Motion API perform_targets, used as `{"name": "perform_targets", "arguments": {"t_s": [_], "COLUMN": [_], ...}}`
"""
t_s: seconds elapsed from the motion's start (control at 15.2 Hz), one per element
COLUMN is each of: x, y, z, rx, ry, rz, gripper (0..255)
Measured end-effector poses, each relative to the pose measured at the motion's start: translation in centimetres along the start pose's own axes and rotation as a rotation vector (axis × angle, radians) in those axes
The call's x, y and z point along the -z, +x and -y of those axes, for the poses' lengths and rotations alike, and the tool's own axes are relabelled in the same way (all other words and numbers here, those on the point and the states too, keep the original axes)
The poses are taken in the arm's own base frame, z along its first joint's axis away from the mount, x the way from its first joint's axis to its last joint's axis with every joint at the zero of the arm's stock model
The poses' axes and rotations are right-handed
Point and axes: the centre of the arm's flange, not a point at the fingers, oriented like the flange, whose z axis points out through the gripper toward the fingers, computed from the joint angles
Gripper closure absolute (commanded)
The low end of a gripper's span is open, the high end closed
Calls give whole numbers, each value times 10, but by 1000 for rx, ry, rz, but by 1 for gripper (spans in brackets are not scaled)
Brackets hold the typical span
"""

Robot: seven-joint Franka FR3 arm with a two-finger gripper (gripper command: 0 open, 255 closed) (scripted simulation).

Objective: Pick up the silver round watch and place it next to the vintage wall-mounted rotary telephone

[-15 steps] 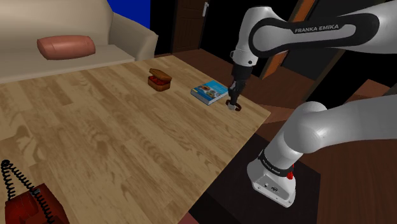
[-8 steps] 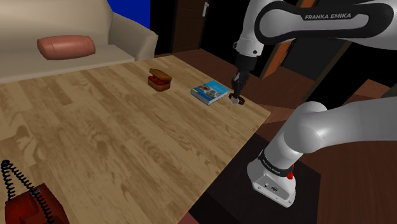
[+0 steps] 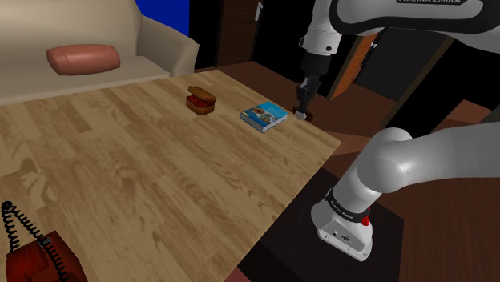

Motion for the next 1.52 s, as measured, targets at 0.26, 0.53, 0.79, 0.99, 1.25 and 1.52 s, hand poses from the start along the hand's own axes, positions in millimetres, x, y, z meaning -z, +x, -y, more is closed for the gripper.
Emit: {"name": "perform_targets", "arguments": {"t_s": [0.26, 0.53, 0.79, 0.99, 1.25, 1.52], "x": [20, 27, 27, 26, 25, 21], "y": [-3, -1, 2, 5, 7, 13], "z": [1, 29, 79, 118, 174, 223], "rx": [0, 1, 1, 1, 1, 1], "ry": [0, -1, -1, -1, -1, -1], "rz": [0, 0, 0, 0, 0, 0], "gripper": [255, 255, 255, 255, 255, 255]}}
